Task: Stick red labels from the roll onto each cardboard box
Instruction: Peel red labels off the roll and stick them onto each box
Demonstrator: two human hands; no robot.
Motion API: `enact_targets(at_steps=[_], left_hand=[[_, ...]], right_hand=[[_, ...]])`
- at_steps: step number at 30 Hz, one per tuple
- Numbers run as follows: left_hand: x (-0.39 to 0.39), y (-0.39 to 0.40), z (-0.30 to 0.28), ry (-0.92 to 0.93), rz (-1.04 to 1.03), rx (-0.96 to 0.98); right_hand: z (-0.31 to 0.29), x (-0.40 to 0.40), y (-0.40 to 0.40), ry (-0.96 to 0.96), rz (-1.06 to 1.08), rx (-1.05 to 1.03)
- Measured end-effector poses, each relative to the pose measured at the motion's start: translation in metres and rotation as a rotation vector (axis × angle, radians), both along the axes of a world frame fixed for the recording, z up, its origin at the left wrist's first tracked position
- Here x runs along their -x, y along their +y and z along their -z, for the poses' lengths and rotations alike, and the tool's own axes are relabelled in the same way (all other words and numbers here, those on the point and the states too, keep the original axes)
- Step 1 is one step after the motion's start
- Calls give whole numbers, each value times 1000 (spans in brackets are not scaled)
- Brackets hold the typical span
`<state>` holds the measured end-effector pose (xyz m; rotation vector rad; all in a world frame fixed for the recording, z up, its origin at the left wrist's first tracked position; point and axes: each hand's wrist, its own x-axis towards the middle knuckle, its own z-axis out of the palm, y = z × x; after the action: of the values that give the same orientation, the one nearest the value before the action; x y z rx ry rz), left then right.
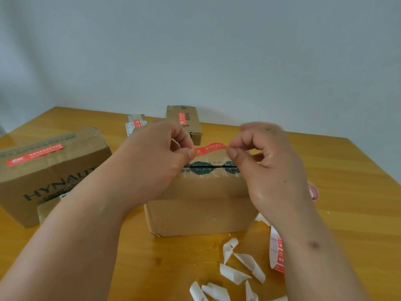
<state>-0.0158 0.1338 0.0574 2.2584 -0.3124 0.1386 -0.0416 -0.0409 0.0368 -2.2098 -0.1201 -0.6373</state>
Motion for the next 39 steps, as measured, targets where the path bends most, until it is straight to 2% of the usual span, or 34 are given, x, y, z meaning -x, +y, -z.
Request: enact_targets(at_steps=[4, 8, 13, 21, 39], left_hand=[[-3, 4, 0, 16, 31, 113], [-8, 4, 4, 30, 17, 120], [-18, -1, 9, 34, -38, 20], [-30, -8, 16, -16, -82, -216], [-27, -12, 24, -50, -138, -260]], right_hand=[[-1, 0, -4, 36, -32, -27], [1, -6, -4, 72, -45, -51], [8, -18, -1, 169, 5, 79], [14, -26, 0, 188, 67, 233], [20, -31, 5, 125, 76, 469]])
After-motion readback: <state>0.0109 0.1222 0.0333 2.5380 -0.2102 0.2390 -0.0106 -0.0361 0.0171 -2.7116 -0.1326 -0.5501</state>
